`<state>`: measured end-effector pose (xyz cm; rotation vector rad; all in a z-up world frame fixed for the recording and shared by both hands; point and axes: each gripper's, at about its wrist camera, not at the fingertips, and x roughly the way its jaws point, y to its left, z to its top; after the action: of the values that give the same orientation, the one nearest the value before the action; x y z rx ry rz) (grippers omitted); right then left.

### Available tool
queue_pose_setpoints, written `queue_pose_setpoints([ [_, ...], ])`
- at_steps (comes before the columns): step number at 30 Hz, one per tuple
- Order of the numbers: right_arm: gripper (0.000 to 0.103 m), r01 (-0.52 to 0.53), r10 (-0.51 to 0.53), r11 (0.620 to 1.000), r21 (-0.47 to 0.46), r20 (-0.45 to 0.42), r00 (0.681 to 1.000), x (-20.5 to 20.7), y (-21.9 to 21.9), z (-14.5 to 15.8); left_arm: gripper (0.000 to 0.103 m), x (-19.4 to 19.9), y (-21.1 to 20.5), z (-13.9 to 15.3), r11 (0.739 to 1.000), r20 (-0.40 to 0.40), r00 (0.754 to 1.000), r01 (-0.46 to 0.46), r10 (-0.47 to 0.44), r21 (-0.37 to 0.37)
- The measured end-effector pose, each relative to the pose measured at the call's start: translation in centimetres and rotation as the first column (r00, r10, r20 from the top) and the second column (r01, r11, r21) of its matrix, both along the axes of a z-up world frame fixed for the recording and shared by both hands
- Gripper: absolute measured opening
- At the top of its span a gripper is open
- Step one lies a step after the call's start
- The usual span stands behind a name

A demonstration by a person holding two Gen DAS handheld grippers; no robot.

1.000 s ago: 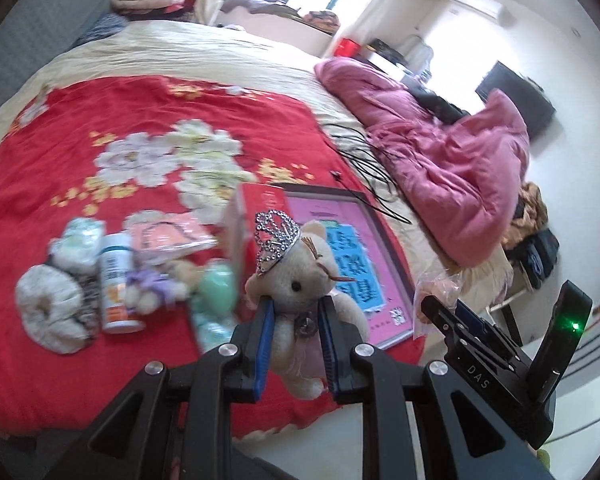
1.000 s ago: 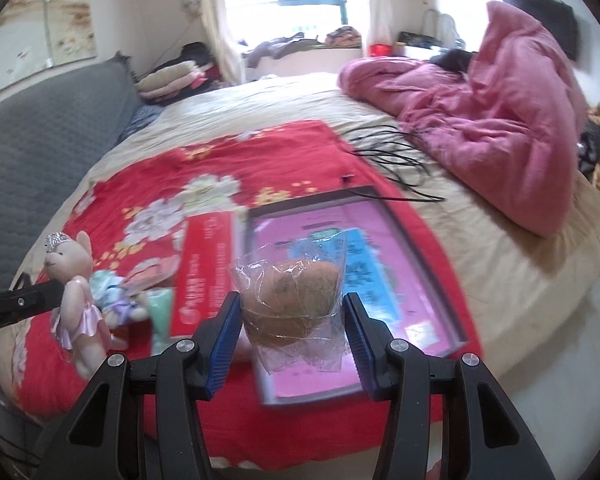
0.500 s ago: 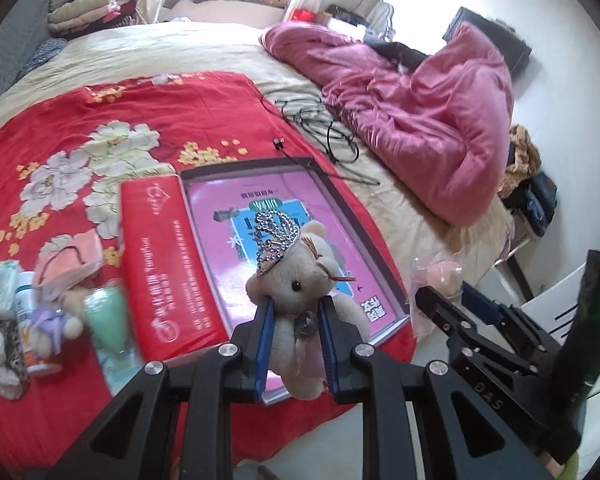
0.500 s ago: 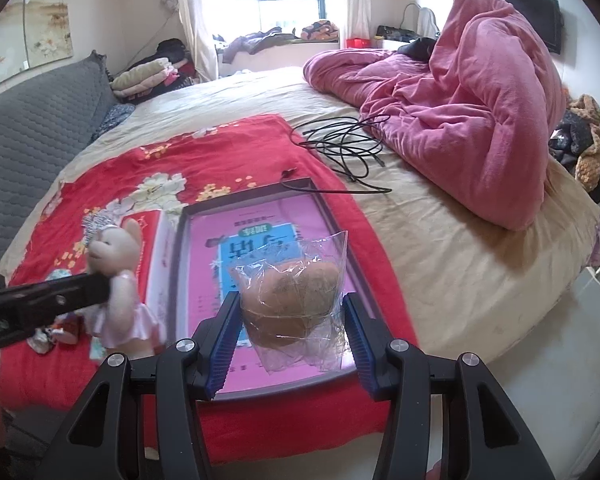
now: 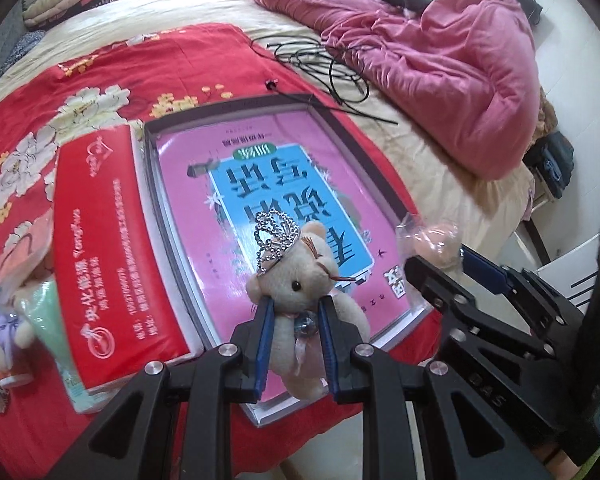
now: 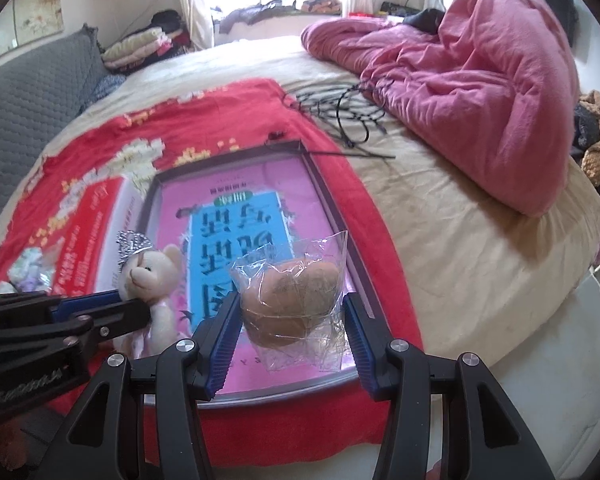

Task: Organize soft objects
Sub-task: 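Carry the bunny with the left gripper over the pink tray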

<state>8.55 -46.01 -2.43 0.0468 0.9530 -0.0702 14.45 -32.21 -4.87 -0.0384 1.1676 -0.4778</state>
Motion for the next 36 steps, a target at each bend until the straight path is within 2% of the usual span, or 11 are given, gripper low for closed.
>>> queue_pose_setpoints([
  [9,0.054,0.016,-0.018,1.000,-0.021,-0.084,0.996,1.5,-0.5,-3.5,0.023,1.0,-0.5,-1.5,1.000,-0.007,1.000,0.000,0.000,0.026],
  [18,0.055,0.051,-0.056,0.998,-0.046,-0.115,0.992,1.5,-1.2,-5.0,0.023,1.0,-0.7,-2.7,0.999,-0.020,1.000,0.003,-0.002,0.053],
  [26,0.065,0.075,-0.078,0.996,-0.049,-0.075,0.994,1.0,-1.9,-4.1,0.023,0.7,-1.3,-3.1,0.998,-0.016,1.000,0.026,-0.025,0.064],
  [36,0.067,0.112,-0.114,0.993,-0.040,-0.046,0.992,-0.3,-3.0,-2.6,0.028,0.3,-1.5,-3.4,0.997,-0.022,0.999,0.040,-0.038,0.071],
])
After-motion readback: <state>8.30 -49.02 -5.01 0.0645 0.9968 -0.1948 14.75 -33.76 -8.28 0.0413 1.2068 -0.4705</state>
